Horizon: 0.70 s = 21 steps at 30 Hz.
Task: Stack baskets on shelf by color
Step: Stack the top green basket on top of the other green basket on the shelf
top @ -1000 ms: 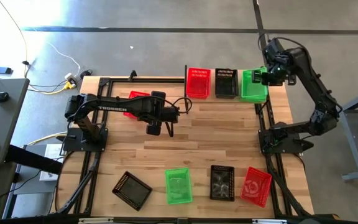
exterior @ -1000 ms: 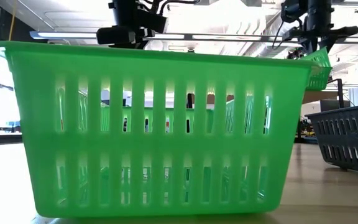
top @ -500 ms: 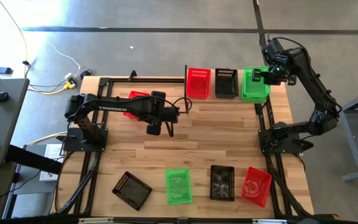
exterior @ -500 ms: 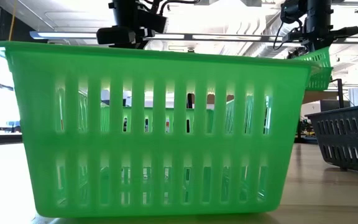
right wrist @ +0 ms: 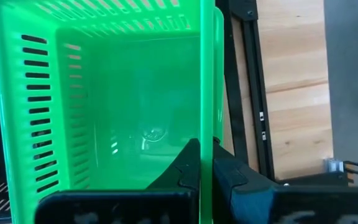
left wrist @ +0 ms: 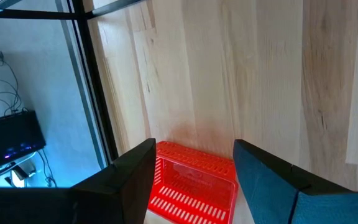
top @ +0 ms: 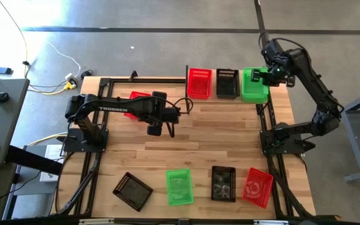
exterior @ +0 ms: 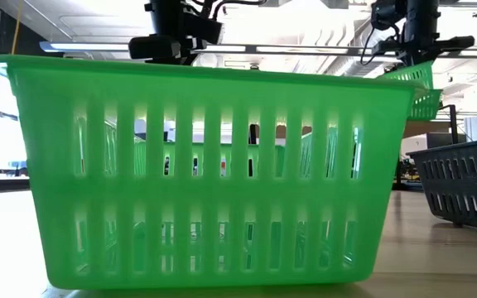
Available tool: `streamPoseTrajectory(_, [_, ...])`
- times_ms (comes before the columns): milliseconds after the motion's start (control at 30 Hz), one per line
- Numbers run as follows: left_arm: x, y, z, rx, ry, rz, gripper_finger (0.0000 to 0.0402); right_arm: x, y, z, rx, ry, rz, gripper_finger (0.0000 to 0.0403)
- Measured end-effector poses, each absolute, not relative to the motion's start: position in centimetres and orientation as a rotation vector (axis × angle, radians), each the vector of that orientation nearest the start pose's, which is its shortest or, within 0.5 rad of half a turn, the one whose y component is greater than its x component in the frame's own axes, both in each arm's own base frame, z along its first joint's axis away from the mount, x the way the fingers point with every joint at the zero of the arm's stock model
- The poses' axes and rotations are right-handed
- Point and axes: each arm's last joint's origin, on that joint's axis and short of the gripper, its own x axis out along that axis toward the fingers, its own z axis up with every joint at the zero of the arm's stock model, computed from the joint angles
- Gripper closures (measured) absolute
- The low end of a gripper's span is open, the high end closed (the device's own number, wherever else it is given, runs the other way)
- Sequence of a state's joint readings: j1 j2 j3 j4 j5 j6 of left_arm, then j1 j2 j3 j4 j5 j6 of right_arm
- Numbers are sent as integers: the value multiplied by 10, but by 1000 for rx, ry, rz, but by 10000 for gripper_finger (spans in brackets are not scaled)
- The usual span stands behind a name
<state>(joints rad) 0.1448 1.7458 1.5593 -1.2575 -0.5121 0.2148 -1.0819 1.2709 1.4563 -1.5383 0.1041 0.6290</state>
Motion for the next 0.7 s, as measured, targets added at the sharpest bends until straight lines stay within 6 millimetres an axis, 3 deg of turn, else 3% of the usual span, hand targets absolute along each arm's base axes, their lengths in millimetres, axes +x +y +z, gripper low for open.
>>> streamPoseTrajectory(400, [324,61,285,451,1505,369,195,90,-170,366,1120,955,-1376,399])
streamPoseTrajectory(700, [324,61,285,451,1505,369,195,91,-173,366,1092,939,-1384,323])
